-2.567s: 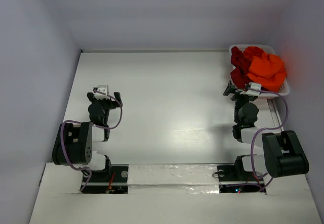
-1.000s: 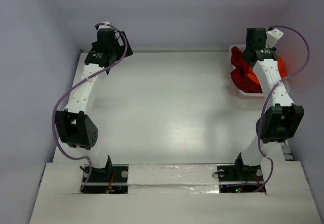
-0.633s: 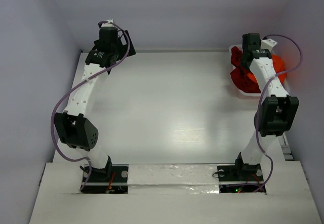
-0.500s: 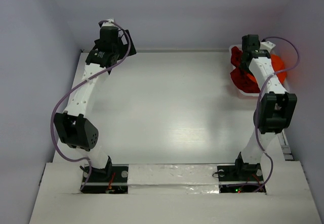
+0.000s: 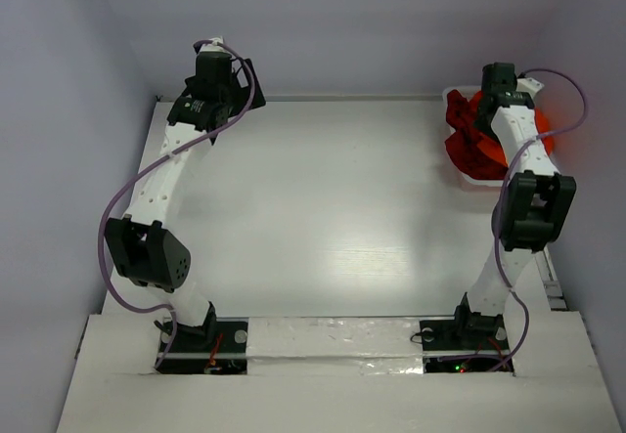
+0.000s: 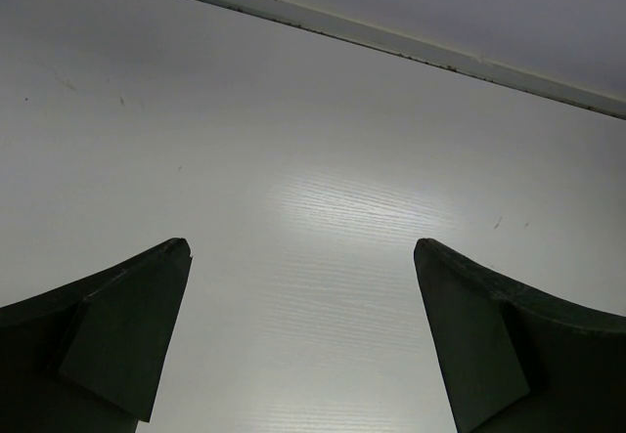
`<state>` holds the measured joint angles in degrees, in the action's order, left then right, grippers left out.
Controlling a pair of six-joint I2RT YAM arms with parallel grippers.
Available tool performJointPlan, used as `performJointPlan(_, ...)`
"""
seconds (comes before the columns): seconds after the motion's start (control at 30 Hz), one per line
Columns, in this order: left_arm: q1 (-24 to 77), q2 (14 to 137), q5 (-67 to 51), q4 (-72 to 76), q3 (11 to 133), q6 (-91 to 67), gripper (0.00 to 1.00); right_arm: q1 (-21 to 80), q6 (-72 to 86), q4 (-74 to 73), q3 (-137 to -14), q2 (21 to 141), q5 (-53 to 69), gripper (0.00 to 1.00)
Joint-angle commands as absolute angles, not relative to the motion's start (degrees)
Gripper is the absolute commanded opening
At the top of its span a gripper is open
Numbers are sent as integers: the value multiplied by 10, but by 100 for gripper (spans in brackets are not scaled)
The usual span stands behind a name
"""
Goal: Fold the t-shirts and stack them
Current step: Grab crumpled tshirt from bin with the right arm
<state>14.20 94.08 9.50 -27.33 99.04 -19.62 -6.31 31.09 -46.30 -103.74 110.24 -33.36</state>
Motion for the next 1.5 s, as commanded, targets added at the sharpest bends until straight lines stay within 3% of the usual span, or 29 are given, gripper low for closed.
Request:
performJointPlan(0.0,146,922,95,-266,993,-196,99,-62,280,-455,-1076,1107,-299,52)
performJointPlan(0.37,156,934,95,-266,995,-200,99,-62,268,-446,-1083,1108,-266,52)
performJointPlan(0.57,162,937,95,-266,991,-200,99,-62,265,-451,-1102,1118,-266,57)
performJointPlan(1.03,162,932,106,-274,992,-194,99,-62,269,-460,-1113,1148,-283,54)
performJointPlan(1.13,162,932,104,-274,991,-196,99,-62,273,-460,-1112,1143,-291,37)
performJointPlan(1.23,162,932,103,-274,988,-196,99,-62,277,-461,-1114,1138,-298,28)
performJointPlan(1.37,162,934,98,-273,990,-198,99,-62,284,-464,-1120,1131,-305,2)
performJointPlan(1.47,162,933,98,-272,989,-198,99,-62,287,-470,-1127,1124,-309,0)
